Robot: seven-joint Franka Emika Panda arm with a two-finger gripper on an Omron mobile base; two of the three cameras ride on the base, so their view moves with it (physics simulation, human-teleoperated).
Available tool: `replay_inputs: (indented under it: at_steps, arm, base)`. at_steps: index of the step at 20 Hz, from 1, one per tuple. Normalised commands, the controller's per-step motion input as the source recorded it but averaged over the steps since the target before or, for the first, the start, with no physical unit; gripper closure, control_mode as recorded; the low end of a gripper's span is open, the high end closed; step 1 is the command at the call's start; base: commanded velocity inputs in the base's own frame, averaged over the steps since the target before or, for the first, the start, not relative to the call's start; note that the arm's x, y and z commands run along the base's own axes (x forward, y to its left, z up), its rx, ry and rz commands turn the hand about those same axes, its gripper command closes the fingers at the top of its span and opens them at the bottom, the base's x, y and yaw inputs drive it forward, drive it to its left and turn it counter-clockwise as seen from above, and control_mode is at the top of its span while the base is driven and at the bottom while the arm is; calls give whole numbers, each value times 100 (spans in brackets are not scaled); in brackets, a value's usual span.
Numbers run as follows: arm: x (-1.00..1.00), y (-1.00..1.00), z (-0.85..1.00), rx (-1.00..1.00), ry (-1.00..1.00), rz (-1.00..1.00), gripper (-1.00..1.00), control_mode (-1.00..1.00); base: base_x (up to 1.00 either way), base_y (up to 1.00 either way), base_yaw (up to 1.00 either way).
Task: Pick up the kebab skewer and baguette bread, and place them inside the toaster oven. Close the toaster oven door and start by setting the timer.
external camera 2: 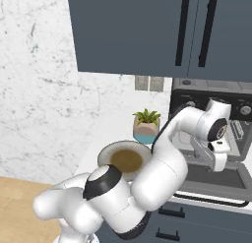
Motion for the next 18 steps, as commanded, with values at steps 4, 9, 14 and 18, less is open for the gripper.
replay_inputs:
  at_steps: [4,9,14,18]
  arm:
    - [-100,28,16,-1,0,50,-100,-100]
    - [-100,44,1,-7,0,67,-100,-100]
    - [-63,47,-4,-2,0,53,-100,-100]
    - [-18,3,-7,2,0,24,-100,-100]
  base:
    - [0,0,0]
    - [0,0,0]
    - [0,0,0]
    - [0,0,0]
